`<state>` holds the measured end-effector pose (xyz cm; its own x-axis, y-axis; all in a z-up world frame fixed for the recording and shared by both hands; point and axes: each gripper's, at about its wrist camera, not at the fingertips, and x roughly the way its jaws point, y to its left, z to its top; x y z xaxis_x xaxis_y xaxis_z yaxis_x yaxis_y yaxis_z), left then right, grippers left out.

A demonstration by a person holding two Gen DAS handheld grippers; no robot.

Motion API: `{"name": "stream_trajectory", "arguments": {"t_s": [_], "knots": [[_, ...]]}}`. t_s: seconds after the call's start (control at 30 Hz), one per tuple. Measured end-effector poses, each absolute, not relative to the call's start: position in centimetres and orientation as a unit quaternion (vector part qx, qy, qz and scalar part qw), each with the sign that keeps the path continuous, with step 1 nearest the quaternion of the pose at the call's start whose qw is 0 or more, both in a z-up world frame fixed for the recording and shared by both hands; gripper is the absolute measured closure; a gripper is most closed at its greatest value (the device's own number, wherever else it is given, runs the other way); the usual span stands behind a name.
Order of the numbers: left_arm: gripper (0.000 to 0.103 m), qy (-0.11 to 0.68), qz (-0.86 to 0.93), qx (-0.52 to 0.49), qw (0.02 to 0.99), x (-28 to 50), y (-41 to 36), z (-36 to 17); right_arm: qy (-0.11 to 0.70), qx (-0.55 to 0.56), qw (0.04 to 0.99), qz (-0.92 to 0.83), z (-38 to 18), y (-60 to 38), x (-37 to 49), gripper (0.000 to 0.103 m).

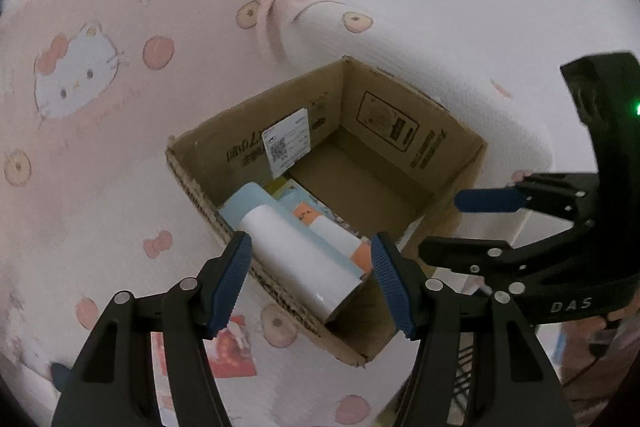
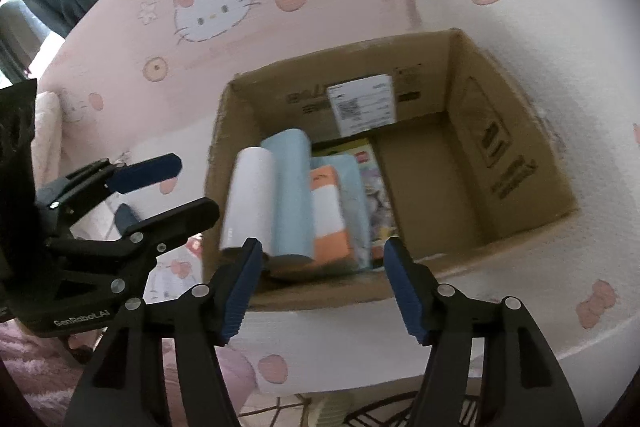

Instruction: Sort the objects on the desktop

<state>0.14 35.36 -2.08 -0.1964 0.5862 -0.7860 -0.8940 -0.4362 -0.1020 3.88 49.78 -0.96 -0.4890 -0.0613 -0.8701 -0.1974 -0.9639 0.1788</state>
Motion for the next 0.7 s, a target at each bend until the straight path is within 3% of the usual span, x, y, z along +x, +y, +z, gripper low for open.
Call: {"name": "stream_trajectory", "arguments": {"t_s": [0.17,0.7], "knots": [[0.037,0.236,0.759,-0.364,0.485,1.6,36.7,-1.5,0.126,-0.506,0.055,0.852,-0.6,50.5,4.4,0.039],[0.036,0.216,0.753,-0.381,0.491,1.5,38.0,-1.5,0.133,-0.501,0.085,0.851,0.2,52.3,4.7,0.032]]}}
